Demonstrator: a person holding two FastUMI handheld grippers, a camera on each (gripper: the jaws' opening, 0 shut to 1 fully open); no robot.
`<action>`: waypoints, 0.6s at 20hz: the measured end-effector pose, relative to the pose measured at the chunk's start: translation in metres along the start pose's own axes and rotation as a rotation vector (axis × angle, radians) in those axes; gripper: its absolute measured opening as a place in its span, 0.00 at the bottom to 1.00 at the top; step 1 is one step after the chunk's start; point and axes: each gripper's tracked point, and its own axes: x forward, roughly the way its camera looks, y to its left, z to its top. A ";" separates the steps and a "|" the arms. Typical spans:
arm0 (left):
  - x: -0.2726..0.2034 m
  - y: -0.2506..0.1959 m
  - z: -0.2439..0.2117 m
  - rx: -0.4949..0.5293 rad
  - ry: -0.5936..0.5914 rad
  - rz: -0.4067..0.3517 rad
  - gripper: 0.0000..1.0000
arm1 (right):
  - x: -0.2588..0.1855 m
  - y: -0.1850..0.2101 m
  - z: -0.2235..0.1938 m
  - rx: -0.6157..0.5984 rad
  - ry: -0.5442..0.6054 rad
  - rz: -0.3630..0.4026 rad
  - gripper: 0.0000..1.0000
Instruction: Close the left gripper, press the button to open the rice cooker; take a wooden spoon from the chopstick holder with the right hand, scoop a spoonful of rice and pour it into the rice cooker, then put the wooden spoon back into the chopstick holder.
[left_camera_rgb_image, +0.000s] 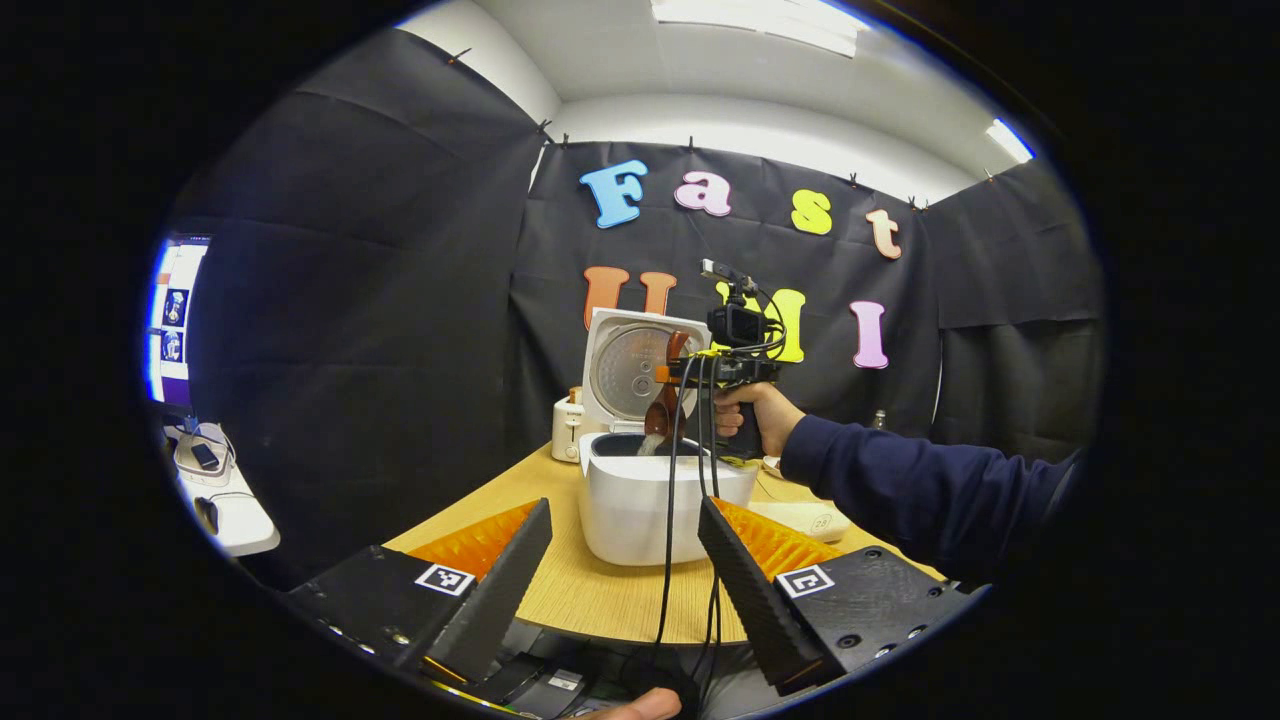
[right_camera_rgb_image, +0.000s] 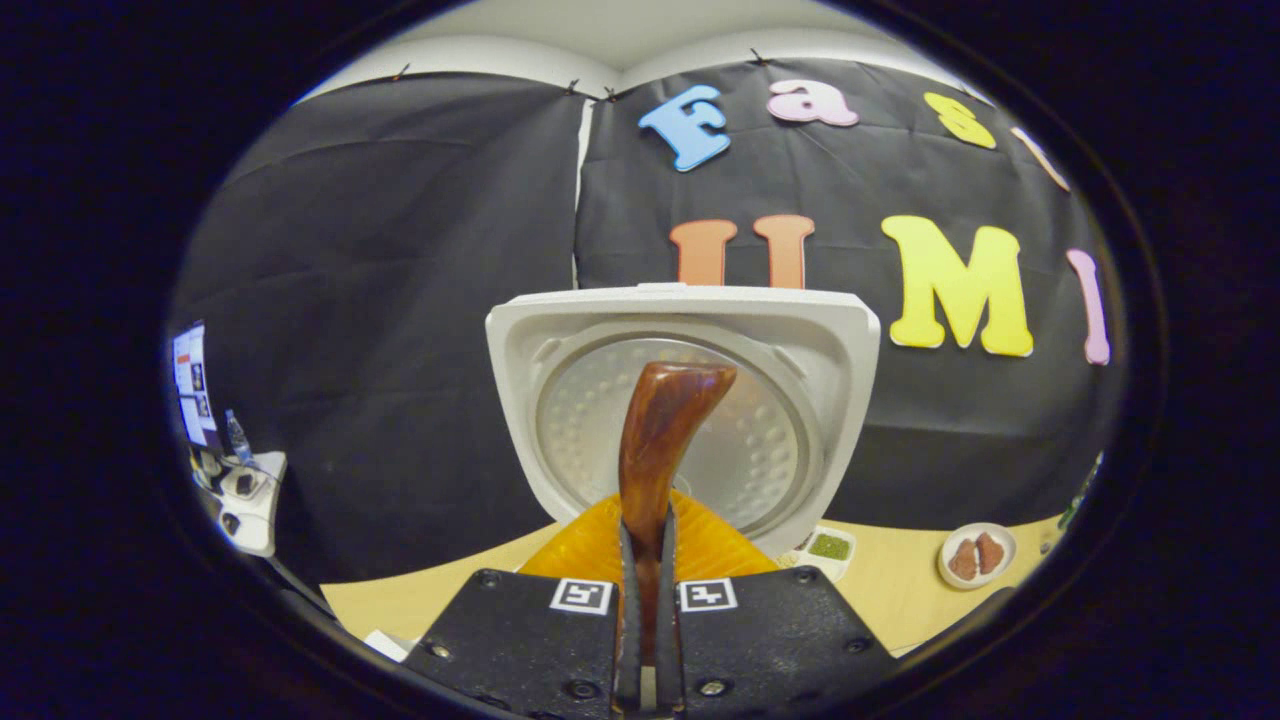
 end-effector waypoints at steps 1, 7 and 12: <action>0.000 -0.002 0.001 -0.003 0.000 0.000 0.94 | -0.002 0.001 0.005 -0.040 -0.015 -0.004 0.11; 0.000 -0.004 0.006 0.025 -0.020 0.013 0.94 | -0.016 0.015 0.007 -0.247 -0.052 -0.007 0.11; 0.001 -0.010 0.001 0.024 -0.009 0.004 0.94 | -0.023 0.014 0.014 -0.237 -0.081 -0.018 0.11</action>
